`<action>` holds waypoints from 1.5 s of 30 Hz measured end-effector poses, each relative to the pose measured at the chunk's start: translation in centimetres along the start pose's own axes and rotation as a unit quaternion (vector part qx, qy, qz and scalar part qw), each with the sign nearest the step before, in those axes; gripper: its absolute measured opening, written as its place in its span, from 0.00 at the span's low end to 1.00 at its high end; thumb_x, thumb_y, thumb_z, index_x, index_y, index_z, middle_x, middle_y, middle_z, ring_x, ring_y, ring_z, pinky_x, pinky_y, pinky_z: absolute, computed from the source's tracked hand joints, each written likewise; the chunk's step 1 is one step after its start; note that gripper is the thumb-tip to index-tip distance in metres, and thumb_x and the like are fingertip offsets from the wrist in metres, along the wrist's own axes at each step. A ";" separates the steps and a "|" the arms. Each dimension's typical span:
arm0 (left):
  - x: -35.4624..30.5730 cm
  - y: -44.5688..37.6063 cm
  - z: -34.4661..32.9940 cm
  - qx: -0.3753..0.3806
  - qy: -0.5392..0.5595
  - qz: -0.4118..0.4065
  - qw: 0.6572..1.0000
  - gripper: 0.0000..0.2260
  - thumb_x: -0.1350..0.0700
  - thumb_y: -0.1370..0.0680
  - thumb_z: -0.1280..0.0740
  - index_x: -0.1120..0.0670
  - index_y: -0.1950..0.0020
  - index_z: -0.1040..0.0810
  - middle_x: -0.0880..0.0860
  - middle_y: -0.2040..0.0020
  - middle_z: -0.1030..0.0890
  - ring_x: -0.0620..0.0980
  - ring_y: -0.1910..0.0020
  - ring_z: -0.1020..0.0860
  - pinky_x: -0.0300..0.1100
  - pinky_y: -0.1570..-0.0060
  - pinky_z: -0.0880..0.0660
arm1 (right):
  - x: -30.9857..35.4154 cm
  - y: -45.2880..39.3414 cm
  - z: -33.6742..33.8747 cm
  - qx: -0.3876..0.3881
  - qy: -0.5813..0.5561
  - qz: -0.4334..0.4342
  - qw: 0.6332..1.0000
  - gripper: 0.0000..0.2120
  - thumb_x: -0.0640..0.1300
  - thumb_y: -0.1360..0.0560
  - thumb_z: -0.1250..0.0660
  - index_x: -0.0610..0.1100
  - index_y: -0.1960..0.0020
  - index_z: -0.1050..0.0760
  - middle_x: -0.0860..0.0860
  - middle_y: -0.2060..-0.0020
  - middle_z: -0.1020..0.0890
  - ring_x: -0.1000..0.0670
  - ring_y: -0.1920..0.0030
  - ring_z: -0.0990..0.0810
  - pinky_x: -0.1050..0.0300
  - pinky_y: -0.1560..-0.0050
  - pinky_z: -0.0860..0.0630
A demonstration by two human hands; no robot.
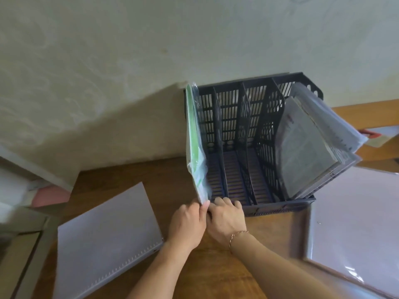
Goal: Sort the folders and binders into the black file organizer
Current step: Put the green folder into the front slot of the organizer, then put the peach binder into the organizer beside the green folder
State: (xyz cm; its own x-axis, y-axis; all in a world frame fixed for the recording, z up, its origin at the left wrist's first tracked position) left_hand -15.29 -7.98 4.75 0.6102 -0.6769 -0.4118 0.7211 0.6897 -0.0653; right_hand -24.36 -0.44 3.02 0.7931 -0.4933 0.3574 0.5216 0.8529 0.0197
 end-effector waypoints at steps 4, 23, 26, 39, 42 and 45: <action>-0.1 -0.8 1.0 -0.005 -0.109 -0.047 0.993 0.30 0.41 0.19 0.56 0.56 0.60 0.21 0.57 0.63 0.17 0.59 0.64 0.19 0.47 0.67 0.28 | -0.3 -0.3 -0.4 0.064 0.030 -0.004 0.997 0.30 0.60 0.28 0.61 0.53 0.42 0.25 0.50 0.48 0.22 0.45 0.45 0.28 0.45 0.46 0.38; 0.2 -0.8 -0.3 -0.006 0.049 0.092 0.995 0.15 0.41 0.22 0.37 0.52 0.52 0.21 0.50 0.57 0.19 0.53 0.58 0.20 0.49 0.59 0.21 | 0.5 -4.1 1.2 0.274 0.171 0.041 0.945 0.14 0.49 0.26 0.36 0.48 0.41 0.25 0.48 0.46 0.20 0.44 0.42 0.25 0.47 0.42 0.32; 0.2 -1.0 -1.1 0.002 -0.014 0.103 0.995 0.19 0.44 0.22 0.35 0.59 0.60 0.20 0.62 0.61 0.17 0.64 0.60 0.19 0.54 0.62 0.22 | -0.8 -1.3 2.6 0.129 0.139 0.125 0.974 0.14 0.44 0.26 0.36 0.44 0.41 0.25 0.46 0.42 0.22 0.42 0.37 0.29 0.46 0.39 0.33; -3.6 7.0 -8.2 -0.092 0.286 0.146 0.943 0.22 0.36 0.32 0.37 0.53 0.71 0.33 0.54 0.76 0.34 0.44 0.69 0.30 0.27 0.66 0.35 | -17.4 19.8 4.0 -0.129 -0.092 -0.183 0.970 0.22 0.41 0.35 0.29 0.45 0.41 0.22 0.47 0.38 0.22 0.43 0.38 0.24 0.47 0.38 0.26; -8.3 9.0 -12.7 0.035 0.273 0.037 0.961 0.13 0.49 0.27 0.27 0.50 0.67 0.27 0.50 0.72 0.26 0.45 0.69 0.27 0.33 0.66 0.32 | -22.4 23.2 5.8 -0.193 -0.099 -0.277 0.936 0.17 0.42 0.28 0.31 0.46 0.39 0.23 0.50 0.37 0.24 0.47 0.37 0.26 0.50 0.35 0.29; -14.1 8.1 -15.7 0.149 0.255 -0.008 0.955 0.07 0.56 0.27 0.26 0.48 0.59 0.23 0.44 0.59 0.23 0.46 0.60 0.22 0.31 0.62 0.31 | -28.3 25.3 7.6 -0.228 -0.091 -0.371 0.896 0.18 0.42 0.28 0.30 0.45 0.38 0.24 0.48 0.35 0.26 0.45 0.34 0.30 0.51 0.34 0.33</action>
State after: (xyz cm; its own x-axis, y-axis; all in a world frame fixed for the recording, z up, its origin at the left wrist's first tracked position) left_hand -23.19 11.16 -4.22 0.4137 -0.4213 -0.8071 0.8370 0.5247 0.1551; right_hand -35.96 36.41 0.51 0.1314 -0.8244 0.5505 0.9910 0.1225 -0.0531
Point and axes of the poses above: each hand's wrist, its own y-axis away from the middle knuckle, its own z-axis out of the back of the hand, x = y × z, the point moved 2 cm from there along -y, towards the middle knuckle
